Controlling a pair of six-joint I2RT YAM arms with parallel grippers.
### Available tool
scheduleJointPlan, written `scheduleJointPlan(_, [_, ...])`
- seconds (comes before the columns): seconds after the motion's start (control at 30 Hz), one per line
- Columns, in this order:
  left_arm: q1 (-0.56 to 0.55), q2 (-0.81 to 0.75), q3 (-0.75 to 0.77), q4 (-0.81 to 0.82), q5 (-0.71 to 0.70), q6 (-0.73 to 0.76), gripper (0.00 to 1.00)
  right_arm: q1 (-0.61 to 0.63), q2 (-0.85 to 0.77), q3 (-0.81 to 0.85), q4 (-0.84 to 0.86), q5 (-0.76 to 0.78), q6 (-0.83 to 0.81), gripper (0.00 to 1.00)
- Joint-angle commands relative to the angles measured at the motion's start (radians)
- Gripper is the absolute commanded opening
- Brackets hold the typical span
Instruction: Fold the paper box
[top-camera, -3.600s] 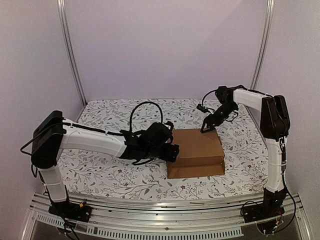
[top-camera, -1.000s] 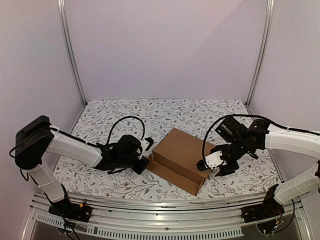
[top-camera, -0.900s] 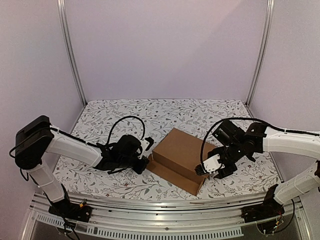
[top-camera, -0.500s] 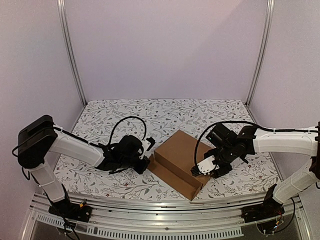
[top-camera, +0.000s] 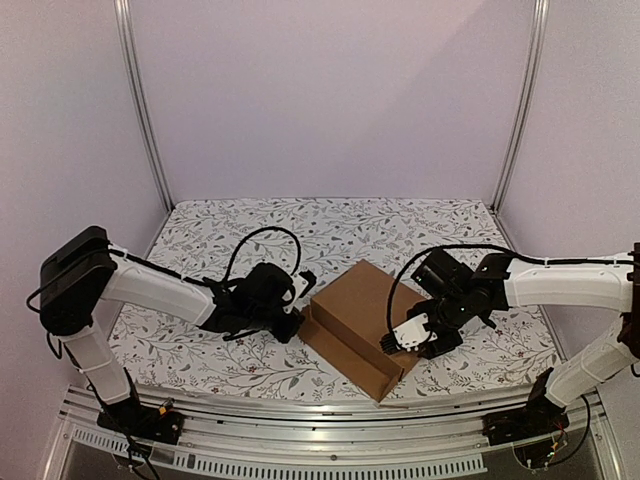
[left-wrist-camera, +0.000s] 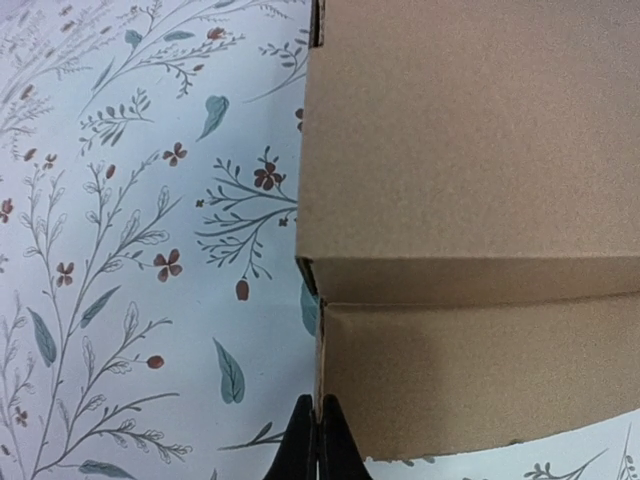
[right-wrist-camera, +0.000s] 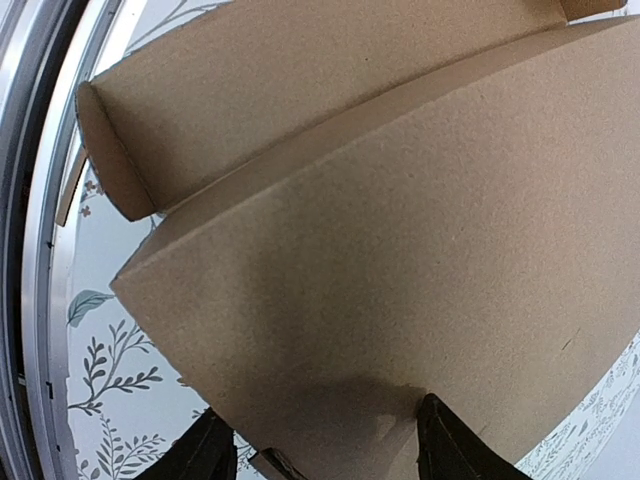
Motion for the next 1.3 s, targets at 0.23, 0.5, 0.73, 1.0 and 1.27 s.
scheduleJointPlan(0.23, [0.01, 0.059, 0.13, -0.16, 0.018, 0.037, 0.0, 0.002, 0.014, -0.037, 0.009, -0.063, 0.006, 0.6])
scheduleJointPlan(0.5, [0.023, 0.074, 0.157, -0.187, 0.027, 0.041, 0.0, 0.096, -0.11, -0.009, -0.125, -0.072, -0.039, 0.62])
scheduleJointPlan(0.73, [0.04, 0.077, 0.163, -0.196, 0.046, 0.054, 0.0, 0.187, -0.08, 0.018, -0.151, -0.037, -0.074, 0.62])
scheduleJointPlan(1.0, [0.056, 0.091, 0.175, -0.22, 0.077, 0.062, 0.0, 0.273, -0.004, 0.046, -0.156, -0.031, -0.128, 0.61])
scheduleJointPlan(1.27, [0.066, 0.092, 0.189, -0.239, 0.091, 0.072, 0.0, 0.301, 0.018, 0.114, -0.172, -0.041, -0.106, 0.6])
